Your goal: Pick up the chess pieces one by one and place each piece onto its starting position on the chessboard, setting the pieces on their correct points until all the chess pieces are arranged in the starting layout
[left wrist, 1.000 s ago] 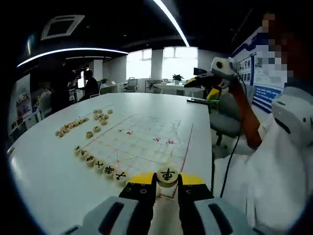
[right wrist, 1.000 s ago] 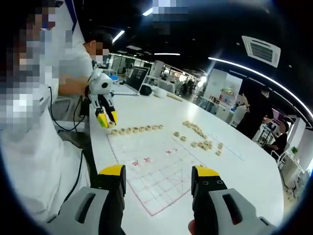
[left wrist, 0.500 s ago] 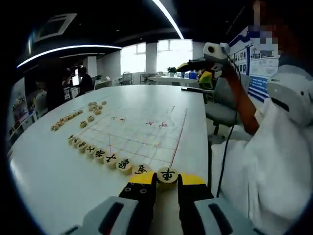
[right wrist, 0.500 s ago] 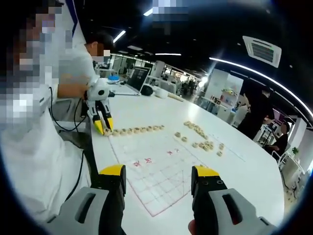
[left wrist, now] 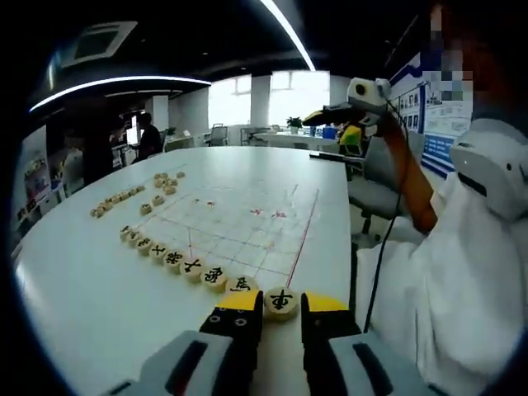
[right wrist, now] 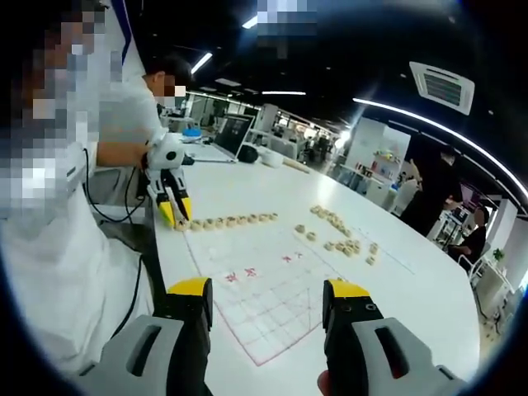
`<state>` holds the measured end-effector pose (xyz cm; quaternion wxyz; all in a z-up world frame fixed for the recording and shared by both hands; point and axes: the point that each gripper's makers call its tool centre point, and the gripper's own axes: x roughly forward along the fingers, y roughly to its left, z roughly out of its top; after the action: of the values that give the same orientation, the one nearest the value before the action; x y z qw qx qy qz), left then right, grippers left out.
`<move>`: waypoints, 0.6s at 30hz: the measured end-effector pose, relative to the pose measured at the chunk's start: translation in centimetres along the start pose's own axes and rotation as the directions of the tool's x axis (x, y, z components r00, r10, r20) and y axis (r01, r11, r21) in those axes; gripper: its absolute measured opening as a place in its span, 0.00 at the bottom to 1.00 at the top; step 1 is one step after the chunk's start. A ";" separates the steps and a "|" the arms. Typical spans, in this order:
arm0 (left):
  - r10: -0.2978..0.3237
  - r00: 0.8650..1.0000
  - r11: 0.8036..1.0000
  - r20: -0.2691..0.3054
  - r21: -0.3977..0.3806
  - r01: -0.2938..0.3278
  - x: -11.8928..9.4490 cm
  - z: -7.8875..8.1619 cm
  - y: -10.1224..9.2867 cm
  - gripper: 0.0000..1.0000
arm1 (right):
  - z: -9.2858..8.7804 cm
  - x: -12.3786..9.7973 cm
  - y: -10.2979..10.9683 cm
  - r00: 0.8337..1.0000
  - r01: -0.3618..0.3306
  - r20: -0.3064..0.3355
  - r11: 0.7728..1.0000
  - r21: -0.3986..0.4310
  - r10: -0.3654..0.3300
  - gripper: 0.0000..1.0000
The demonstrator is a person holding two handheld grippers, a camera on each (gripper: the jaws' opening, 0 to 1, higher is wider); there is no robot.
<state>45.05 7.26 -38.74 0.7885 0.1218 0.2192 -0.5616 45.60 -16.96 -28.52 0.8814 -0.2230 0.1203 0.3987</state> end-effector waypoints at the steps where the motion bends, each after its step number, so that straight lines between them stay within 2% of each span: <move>1: 0.000 1.000 1.000 0.013 -0.008 0.000 -0.2 0.3 0.0 0.21 | 0.0 0.0 0.0 1.000 0.001 -0.001 1.000 0.000 -0.001 0.54; 7: 0.032 0.997 0.999 0.074 -0.031 -0.030 -0.8 1.9 0.8 0.22 | 0.0 0.1 0.0 1.000 -0.002 -0.001 1.000 -0.002 0.002 0.54; 10: 0.063 0.994 0.998 0.088 -0.028 -0.060 -0.8 2.9 1.8 0.27 | 0.0 0.1 0.0 1.000 -0.002 -0.001 1.000 -0.001 0.002 0.54; 12: 0.127 0.983 0.992 0.130 -0.040 -0.123 -0.7 4.2 3.4 0.25 | 0.1 0.1 -0.1 1.000 0.000 -0.001 1.000 -0.001 0.000 0.54; 16: 0.178 0.971 0.984 0.160 -0.061 -0.170 -0.2 5.5 5.5 0.24 | 0.1 -0.1 0.0 1.000 0.001 0.000 1.000 -0.004 -0.001 0.54; 18: 0.215 0.962 0.976 0.169 -0.070 -0.205 0.1 6.0 7.0 0.27 | 0.1 -0.2 -0.1 1.000 0.004 0.001 1.000 -0.002 -0.004 0.54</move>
<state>52.86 6.88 -33.91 0.8627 0.0739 0.1492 -0.4775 45.56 -17.10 -28.37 0.8821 -0.2237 0.1189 0.3972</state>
